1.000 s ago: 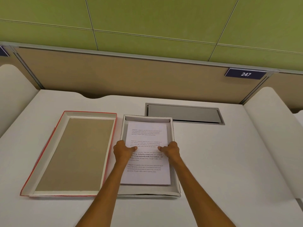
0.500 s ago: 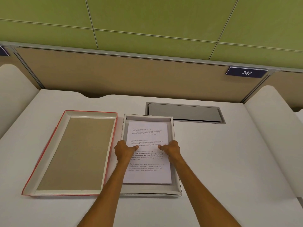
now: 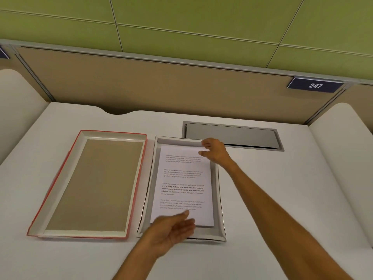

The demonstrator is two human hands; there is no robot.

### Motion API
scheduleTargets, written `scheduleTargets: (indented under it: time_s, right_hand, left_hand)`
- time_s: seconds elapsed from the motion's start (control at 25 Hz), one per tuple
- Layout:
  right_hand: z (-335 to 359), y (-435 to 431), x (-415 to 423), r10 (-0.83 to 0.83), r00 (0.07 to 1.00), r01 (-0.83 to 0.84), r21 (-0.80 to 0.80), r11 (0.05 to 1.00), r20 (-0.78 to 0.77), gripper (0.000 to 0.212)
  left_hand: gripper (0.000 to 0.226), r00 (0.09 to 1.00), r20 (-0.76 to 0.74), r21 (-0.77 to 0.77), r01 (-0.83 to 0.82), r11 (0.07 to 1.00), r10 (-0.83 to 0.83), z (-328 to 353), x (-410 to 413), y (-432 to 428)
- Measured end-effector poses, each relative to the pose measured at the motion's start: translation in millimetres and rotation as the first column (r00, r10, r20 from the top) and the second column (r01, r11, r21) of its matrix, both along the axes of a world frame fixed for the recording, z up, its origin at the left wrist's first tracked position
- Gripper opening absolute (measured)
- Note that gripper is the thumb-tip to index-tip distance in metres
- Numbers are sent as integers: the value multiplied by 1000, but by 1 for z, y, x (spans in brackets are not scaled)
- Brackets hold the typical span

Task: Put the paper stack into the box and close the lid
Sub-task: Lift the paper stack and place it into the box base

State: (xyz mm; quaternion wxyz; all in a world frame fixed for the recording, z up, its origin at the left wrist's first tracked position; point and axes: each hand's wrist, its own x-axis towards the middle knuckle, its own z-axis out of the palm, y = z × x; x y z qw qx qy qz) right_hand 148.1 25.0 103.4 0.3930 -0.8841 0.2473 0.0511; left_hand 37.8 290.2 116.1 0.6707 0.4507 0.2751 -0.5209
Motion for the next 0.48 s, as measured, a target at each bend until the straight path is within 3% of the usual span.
scheduleTargets:
  time_s: [0.12, 0.48]
  right_hand:
    - [-13, -5, 24, 129, 990, -132, -58, 990, -54, 51]
    - [-35, 5, 73, 368, 896, -395, -68, 916, -250, 50]
  left_hand:
    - [37, 971, -191, 14, -140, 990, 140, -14, -12, 1]
    - [52, 948, -271, 47, -159, 986, 166, -44, 9, -2]
